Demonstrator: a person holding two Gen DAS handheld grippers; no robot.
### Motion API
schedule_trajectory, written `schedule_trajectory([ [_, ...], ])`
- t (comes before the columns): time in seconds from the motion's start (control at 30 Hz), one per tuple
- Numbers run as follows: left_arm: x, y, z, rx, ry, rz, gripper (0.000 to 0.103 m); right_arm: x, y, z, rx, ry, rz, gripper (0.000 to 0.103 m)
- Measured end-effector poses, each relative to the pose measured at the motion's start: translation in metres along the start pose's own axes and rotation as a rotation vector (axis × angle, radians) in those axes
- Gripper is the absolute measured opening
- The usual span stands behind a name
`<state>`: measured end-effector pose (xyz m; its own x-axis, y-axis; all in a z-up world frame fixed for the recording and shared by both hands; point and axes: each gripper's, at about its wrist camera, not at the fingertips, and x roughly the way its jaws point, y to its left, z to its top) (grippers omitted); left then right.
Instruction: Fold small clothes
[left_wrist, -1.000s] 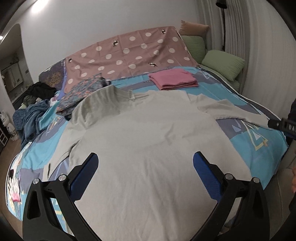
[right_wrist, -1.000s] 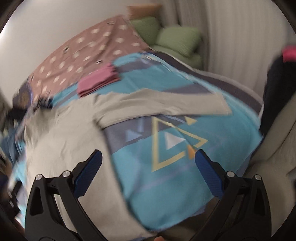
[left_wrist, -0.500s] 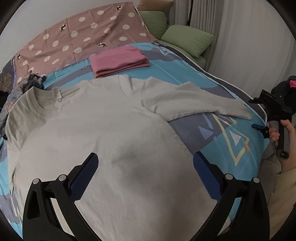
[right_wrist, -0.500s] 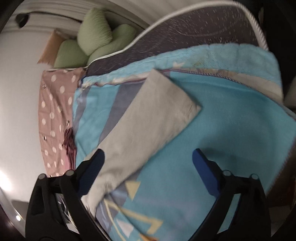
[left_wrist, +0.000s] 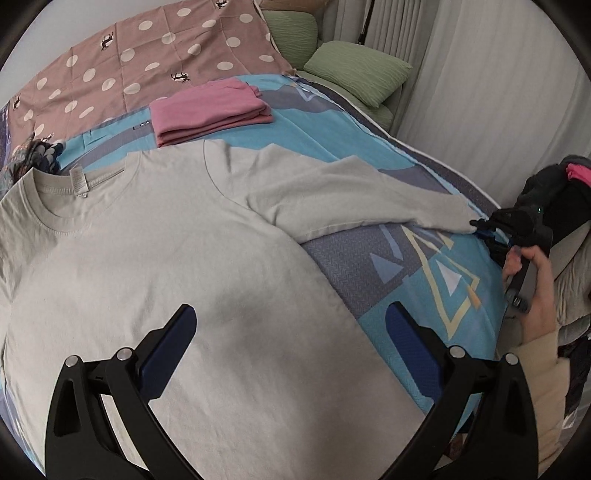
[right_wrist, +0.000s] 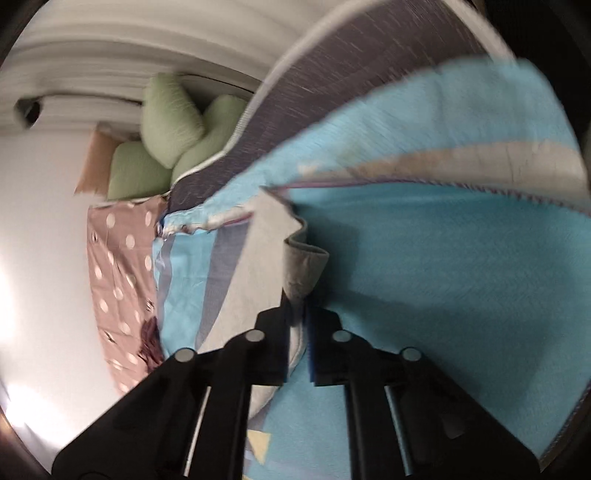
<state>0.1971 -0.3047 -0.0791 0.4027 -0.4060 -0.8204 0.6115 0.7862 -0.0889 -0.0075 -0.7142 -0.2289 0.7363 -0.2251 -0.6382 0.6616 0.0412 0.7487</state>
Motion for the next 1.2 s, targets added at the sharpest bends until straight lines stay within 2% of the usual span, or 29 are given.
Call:
schedule_trajectory([
  [0.07, -0.005, 0.006, 0.004, -0.029, -0.012, -0.018, 0.102, -0.011, 0.031, -0.014, -0.187, -0.058, -0.012, 0.005],
  [0.13, -0.013, 0.014, 0.009, -0.071, -0.032, -0.069, 0.102, -0.024, 0.065, -0.035, -0.379, -0.115, -0.026, 0.004],
  [0.2, -0.021, 0.024, 0.011, -0.131, -0.069, -0.143, 0.102, -0.038, 0.112, -0.074, -0.638, -0.163, -0.003, 0.004],
  [0.27, -0.025, 0.040, 0.011, -0.229, -0.096, -0.259, 0.102, -0.046, 0.142, -0.112, -0.805, -0.183, 0.001, 0.004],
  [0.3, -0.023, 0.047, 0.013, -0.273, -0.083, -0.309, 0.102, -0.050, 0.154, -0.133, -0.887, -0.184, 0.017, 0.004],
  [0.33, -0.019, 0.051, 0.015, -0.296, -0.060, -0.330, 0.102, -0.054, 0.159, -0.148, -0.878, -0.194, 0.005, 0.004],
  [0.43, -0.009, 0.065, 0.021, -0.351, -0.006, -0.367, 0.102, -0.056, 0.185, -0.210, -1.071, -0.185, 0.042, 0.004],
  [0.5, -0.006, 0.074, 0.028, -0.377, 0.000, -0.399, 0.102, -0.057, 0.192, -0.236, -1.144, -0.164, 0.072, 0.004],
  [0.63, -0.004, 0.087, 0.043, -0.393, -0.039, -0.493, 0.102, -0.058, 0.201, -0.284, -1.262, -0.151, 0.100, 0.004],
  [0.73, 0.008, 0.096, 0.051, -0.432, -0.044, -0.637, 0.102, -0.063, 0.201, -0.316, -1.334, -0.130, 0.122, 0.004],
  [0.83, 0.028, 0.100, 0.045, -0.511, 0.026, -0.674, 0.102, -0.065, 0.202, -0.344, -1.416, -0.158, 0.105, 0.004],
  [0.93, 0.044, 0.102, 0.035, -0.578, 0.101, -0.727, 0.102, -0.070, 0.200, -0.358, -1.438, -0.162, 0.099, 0.004],
  [1.07, 0.059, 0.103, 0.030, -0.664, 0.134, -0.813, 0.101, -0.072, 0.203, -0.370, -1.474, -0.173, 0.101, 0.004],
  [1.2, 0.069, 0.099, 0.034, -0.657, 0.144, -0.826, 0.076, -0.082, 0.201, -0.382, -1.509, -0.192, 0.112, 0.004],
])
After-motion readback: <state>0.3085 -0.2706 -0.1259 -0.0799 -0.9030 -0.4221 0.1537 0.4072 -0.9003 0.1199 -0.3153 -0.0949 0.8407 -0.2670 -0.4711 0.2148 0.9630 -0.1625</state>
